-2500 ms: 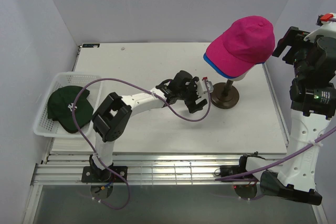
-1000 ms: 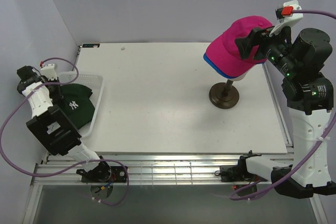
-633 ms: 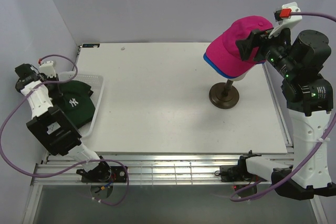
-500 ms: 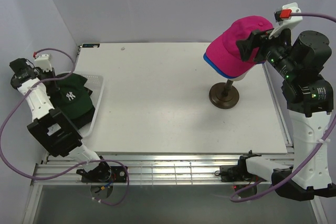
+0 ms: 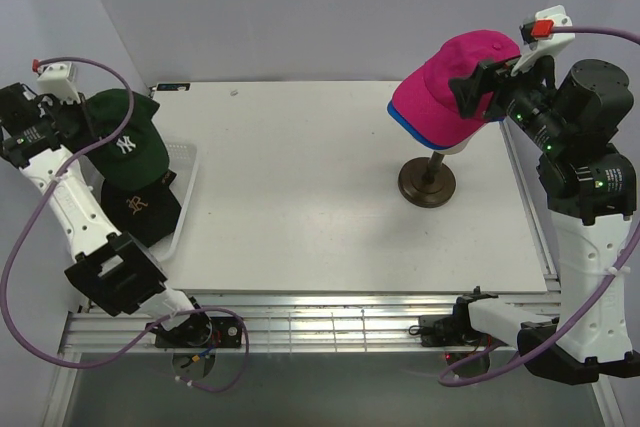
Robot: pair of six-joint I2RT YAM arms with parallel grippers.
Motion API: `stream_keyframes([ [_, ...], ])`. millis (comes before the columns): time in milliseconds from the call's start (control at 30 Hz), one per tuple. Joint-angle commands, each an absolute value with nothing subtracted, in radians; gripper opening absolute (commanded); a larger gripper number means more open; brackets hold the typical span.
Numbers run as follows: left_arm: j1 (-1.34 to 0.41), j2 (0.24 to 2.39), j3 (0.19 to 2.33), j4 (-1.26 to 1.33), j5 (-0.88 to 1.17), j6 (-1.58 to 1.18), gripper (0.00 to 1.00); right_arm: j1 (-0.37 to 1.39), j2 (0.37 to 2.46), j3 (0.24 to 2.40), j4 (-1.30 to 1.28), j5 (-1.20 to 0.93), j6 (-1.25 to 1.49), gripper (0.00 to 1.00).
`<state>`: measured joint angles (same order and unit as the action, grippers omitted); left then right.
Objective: Stack the hats
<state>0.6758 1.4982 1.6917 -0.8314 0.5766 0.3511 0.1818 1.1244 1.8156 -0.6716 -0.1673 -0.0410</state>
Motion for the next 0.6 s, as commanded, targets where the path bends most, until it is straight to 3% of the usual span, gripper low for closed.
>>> stream_keyframes([
  [0, 0.541, 1.465, 1.769, -0.851, 0.710, 0.250, 0.00, 0.210, 1.111, 1.838, -0.594, -0.239, -0.092, 0.77],
  [67, 0.412, 1.468, 1.796, -0.844, 0.651, 0.203, 0.00, 0.242, 1.108, 1.829, -0.551, -0.287, -0.113, 0.75],
  [167, 0.269, 1.524, 1.888, -0.835, 0.743, 0.103, 0.00, 0.356, 1.127, 1.815, -0.448, -0.313, -0.195, 0.74],
  [267, 0.210, 1.598, 2.026, -0.828, 0.823, -0.036, 0.00, 0.692, 1.210, 1.876, -0.440, -0.154, -0.415, 0.73],
  [300, 0.200, 1.611, 2.057, -0.827, 0.837, -0.078, 0.00, 0.778, 1.232, 1.887, -0.434, -0.014, -0.498, 0.74],
  [367, 0.184, 1.632, 2.107, -0.813, 0.853, -0.118, 0.00, 1.016, 1.258, 1.827, -0.334, 0.131, -0.787, 0.76],
  [433, 0.169, 1.647, 2.152, -0.792, 0.885, -0.173, 0.00, 1.118, 1.192, 1.558, -0.145, 0.233, -0.959, 0.80],
  [467, 0.166, 1.649, 2.157, -0.781, 0.894, -0.192, 0.00, 1.185, 1.157, 1.443, 0.091, 0.230, -1.117, 0.84],
  [500, 0.164, 1.644, 2.154, -0.770, 0.916, -0.210, 0.00, 1.212, 1.128, 1.331, 0.197, 0.204, -1.196, 0.93],
  [567, 0.160, 1.637, 2.143, -0.741, 0.945, -0.250, 0.00, 1.252, 1.080, 1.056, 0.366, 0.177, -1.448, 0.98],
])
